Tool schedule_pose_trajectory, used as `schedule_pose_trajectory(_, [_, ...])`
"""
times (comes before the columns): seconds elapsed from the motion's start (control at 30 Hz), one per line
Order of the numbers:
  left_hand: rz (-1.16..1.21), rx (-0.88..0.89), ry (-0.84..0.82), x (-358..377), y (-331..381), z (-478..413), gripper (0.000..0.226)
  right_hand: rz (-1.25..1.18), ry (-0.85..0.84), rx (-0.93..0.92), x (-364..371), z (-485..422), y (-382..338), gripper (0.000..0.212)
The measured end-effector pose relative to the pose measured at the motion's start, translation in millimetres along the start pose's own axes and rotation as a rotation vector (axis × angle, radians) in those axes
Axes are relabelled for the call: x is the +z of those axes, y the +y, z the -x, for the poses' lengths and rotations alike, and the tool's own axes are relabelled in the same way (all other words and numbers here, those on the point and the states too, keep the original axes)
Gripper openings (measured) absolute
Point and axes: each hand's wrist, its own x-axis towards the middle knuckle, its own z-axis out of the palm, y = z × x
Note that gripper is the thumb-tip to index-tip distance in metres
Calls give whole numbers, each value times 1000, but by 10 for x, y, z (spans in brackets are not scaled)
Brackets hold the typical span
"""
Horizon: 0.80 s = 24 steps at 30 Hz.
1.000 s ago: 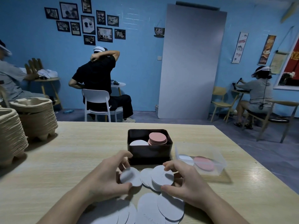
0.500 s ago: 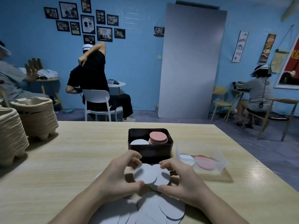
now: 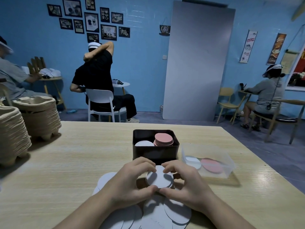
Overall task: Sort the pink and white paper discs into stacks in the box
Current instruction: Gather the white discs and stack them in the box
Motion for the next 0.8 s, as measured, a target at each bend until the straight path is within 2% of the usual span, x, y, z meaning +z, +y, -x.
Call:
schedule_pose_trajectory(0.17, [48, -47, -3, -48, 14, 40, 41, -36, 81, 11, -45, 15, -21, 41])
schedule_pose_trajectory(0.53, [111, -66, -5, -15, 5, 17, 35, -72, 75, 6, -42, 11, -4, 43])
schedule_pose_trajectory(0.8, [45, -89, -54, 9, -40, 33, 37, 8, -1, 26, -109, 45, 16, 41])
